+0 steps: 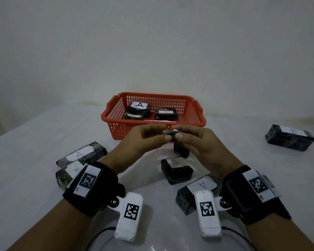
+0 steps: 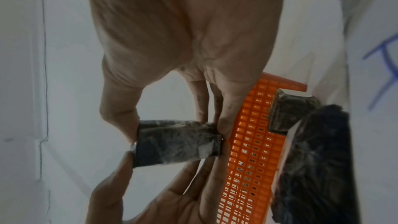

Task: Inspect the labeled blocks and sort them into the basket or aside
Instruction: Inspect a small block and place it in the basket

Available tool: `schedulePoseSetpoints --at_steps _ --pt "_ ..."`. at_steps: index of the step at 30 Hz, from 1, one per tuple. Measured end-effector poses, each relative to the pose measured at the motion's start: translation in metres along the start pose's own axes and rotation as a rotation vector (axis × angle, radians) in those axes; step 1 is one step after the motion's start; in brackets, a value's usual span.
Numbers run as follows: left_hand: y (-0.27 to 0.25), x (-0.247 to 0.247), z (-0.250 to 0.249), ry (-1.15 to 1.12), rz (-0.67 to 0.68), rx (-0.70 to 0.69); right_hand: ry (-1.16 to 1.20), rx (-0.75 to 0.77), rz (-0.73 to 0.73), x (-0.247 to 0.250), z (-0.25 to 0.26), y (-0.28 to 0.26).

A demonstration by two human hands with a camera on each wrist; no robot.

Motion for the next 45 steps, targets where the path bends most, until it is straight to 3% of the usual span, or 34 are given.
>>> schedulePoseSetpoints --at_steps 11,14,18,22,27,30,37,40,45 --pt "-0.003 0.002 -0.004 -0.003 0.052 0.012 -0.042 -0.018 0.050 0.004 0.003 -0.002" --pt "-0.001 0.003 -0.005 0.027 -0.009 -0.022 -0.003 -0.037 0.075 0.004 0.003 -0.002" --pt "0.001 0.005 0.000 -0.005 -0.016 0.006 0.047 -0.107 -0.024 -0.002 0.003 0.001" --pt "0.002 0.001 0.001 -0.006 0.031 0.004 -0.073 -0.108 -0.138 -0.004 -0.002 0.000" --pt "0.004 -0.002 0.000 0.046 -0.245 -0.091 -0.126 -0.013 -0.145 -0.007 0.007 -0.006" --pt "0.005 0.001 0.001 0.057 -0.319 -0.161 -0.175 0.017 -0.158 -0.009 0.009 -0.005" --pt "0.000 0.001 -0.003 0.043 -0.225 -0.321 -0.099 -0.132 -0.082 -0.007 0.012 -0.003" --pt "-0.003 0.000 -0.005 0.046 -0.189 -0.354 -0.069 -0.097 -0.066 -0.007 0.012 -0.004" --pt "0.000 -0.004 -0.003 0.175 -0.091 -0.104 0.005 0.013 -0.045 -0.002 0.017 -0.005"
Point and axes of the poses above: each hand's wrist, its own y-axis towards the middle knuckle, its own x-axis out of the back of the hand, z = x × y, the point moved 1 cm from there along y, towards the middle knuckle, and after that the axes turned 2 degrees about y, right-handed, at the moved point
